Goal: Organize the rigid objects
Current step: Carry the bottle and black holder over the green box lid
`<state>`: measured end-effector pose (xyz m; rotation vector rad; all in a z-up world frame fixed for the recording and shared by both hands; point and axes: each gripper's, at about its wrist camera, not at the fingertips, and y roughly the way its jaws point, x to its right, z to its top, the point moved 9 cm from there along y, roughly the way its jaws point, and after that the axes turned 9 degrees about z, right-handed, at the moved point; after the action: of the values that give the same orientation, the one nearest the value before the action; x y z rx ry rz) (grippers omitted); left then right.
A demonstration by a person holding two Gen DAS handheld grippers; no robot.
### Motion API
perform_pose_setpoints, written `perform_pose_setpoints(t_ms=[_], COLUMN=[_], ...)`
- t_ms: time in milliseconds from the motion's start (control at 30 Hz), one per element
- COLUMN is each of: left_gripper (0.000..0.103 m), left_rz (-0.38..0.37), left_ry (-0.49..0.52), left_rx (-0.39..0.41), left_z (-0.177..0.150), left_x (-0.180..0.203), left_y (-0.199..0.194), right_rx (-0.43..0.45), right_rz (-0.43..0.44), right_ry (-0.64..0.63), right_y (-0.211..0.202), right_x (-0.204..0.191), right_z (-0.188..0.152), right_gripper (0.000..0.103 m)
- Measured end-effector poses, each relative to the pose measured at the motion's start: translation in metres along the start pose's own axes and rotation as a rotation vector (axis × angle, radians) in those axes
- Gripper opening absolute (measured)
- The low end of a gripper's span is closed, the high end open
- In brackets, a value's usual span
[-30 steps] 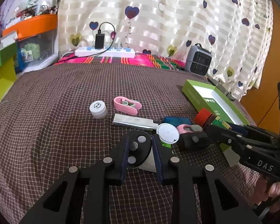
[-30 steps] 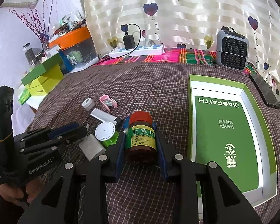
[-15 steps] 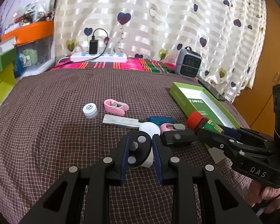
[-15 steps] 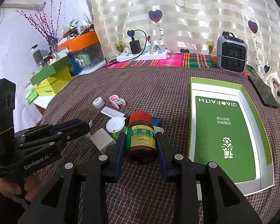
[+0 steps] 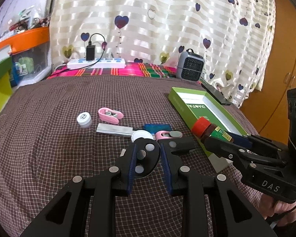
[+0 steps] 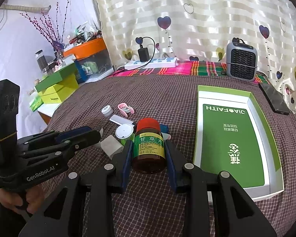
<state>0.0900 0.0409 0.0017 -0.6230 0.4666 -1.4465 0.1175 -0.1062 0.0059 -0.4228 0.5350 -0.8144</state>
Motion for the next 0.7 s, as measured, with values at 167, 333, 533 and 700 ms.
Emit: perform_pose_setpoints(t_ms=[167,333,533,700], left_gripper=[0.024,0.024,0.024,0.024], left_rz=[-0.012,-0.028,-0.052,-0.067], left_ry=[0.016,0.029,0.054,0.075], left_rx=[0.0,-0.005,-0.008,-0.009], left_z=[0.002,0.004,0.006,0.007], left_x=[0.012,0.025,0.046,0.061], left_y=[0.001,0.003,0.007,0.01], right_rx=[0.01,0.022,0.031,0.041], right_rz=[-0.005,-0.014,-0.029,-0.041], right_ry=[0.01,0.024,0.041,0.057], right_y=[-0.006,-0.014,-0.021,-0.028], right_x=[0.005,0.013,0.024,0.035], right_z=[-0.002,-0.003,-0.005,-0.007], right_gripper=[0.033,0.033,0.033,0.033])
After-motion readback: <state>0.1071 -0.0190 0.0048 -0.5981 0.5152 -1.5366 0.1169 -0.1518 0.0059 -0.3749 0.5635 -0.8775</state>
